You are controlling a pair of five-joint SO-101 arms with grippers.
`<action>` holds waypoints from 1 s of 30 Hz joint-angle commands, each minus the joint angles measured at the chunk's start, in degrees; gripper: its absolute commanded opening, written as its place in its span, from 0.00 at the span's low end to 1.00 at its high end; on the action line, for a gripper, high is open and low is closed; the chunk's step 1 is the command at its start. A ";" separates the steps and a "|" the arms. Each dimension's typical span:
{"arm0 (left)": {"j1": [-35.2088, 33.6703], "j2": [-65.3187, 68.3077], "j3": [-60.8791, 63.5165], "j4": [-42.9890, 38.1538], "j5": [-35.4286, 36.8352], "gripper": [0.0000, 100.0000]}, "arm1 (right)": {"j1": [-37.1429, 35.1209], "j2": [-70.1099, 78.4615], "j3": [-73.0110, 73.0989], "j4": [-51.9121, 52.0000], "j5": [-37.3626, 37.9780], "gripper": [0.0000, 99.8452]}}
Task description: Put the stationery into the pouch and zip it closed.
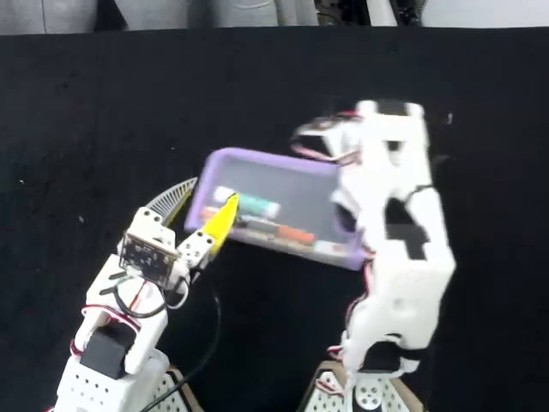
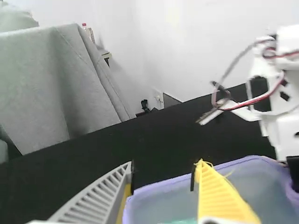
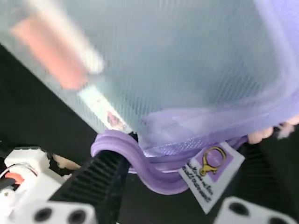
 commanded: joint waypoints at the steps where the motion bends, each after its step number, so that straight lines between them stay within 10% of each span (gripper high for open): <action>1: -2.33 -0.26 -0.92 -1.32 -2.73 0.22 | -14.42 -6.99 1.98 -4.48 -6.24 0.33; 6: -7.16 -0.26 -2.86 -1.32 -2.73 0.22 | -20.48 -9.19 -0.22 -6.15 -8.00 0.33; 20: -7.96 -0.26 -3.03 -1.32 -2.73 0.22 | 10.29 -8.31 -1.98 1.76 32.35 0.33; 30: -7.43 -0.26 -2.95 -1.32 -2.73 0.22 | 0.70 0.40 14.11 -1.05 34.90 0.33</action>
